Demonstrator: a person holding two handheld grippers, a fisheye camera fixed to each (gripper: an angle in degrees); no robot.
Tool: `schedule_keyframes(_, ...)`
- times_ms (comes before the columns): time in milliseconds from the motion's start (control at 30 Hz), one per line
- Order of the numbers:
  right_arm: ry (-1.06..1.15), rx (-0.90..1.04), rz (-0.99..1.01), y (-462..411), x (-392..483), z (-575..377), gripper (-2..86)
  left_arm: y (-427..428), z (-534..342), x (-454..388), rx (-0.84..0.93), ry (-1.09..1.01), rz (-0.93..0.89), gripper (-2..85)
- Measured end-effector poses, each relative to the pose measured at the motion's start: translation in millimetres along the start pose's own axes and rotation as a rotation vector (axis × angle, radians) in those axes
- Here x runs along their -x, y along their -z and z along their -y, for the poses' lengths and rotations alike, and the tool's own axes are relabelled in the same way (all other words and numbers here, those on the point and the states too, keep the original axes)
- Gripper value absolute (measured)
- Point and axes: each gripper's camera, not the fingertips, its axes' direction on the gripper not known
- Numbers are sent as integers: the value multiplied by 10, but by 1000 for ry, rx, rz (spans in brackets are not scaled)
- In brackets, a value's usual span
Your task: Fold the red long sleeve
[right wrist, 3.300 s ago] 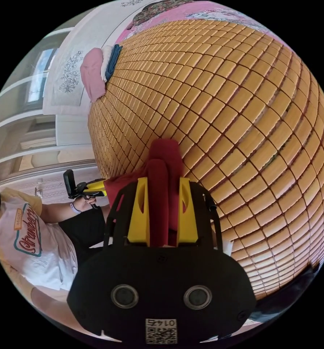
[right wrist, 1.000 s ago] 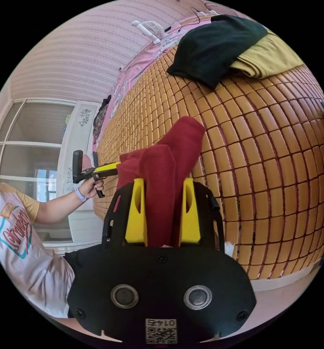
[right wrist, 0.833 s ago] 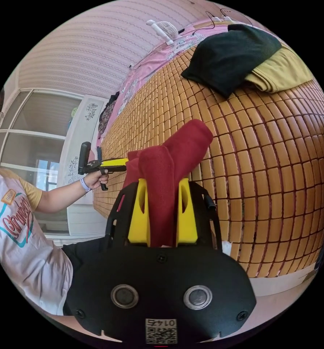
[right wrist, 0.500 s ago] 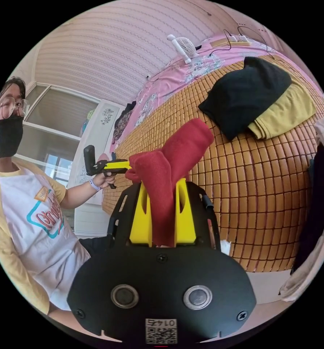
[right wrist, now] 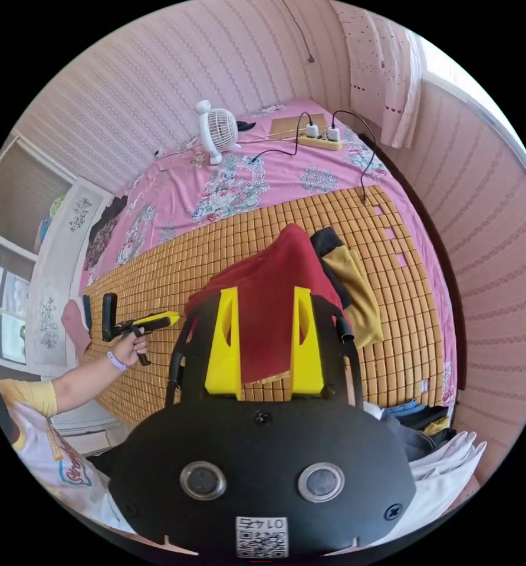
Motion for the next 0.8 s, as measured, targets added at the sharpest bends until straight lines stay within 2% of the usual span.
schedule_keyframes(133, 80, 6, -122, -80, 278, -499, 91, 188, -247, -258, -41, -112, 34, 56)
schedule_keyframes(233, 109, -16, -327, -211, 451, -662, 89, 151, -373, -651, -53, -242, 61, 80)
schedule_keyframes(300, 49, -100, -518, -173, 496, -614, 126, 3, -319, -967, -48, -337, 174, 116)
schedule_keyframes(333, 43, -134, -531, -134, 499, -596, 142, -29, -283, -1026, -51, -353, 199, 122)
schedule_keyframes(367, 39, -184, -525, -73, 481, -551, 161, -82, -200, -1108, -64, -370, 227, 134)
schedule_keyframes(433, 18, -167, -477, -106, 358, -417, 160, -187, -55, -1162, -81, -366, 238, 136)
schedule_keyframes(533, 2, 38, -195, -456, 42, -142, 95, -633, 210, -1155, 87, -334, 290, 96)
schedule_keyframes(567, -27, 103, -85, -544, -46, -67, 78, -731, 264, -1146, 146, -316, 260, 64)
schedule_keyframes(600, -5, 85, -54, -492, -35, -32, 67, -706, 274, -1188, 155, -336, 201, 33)
schedule_keyframes(800, 259, 35, -125, -166, 516, 154, 59, 105, 120, -1482, -80, -438, 225, 1)
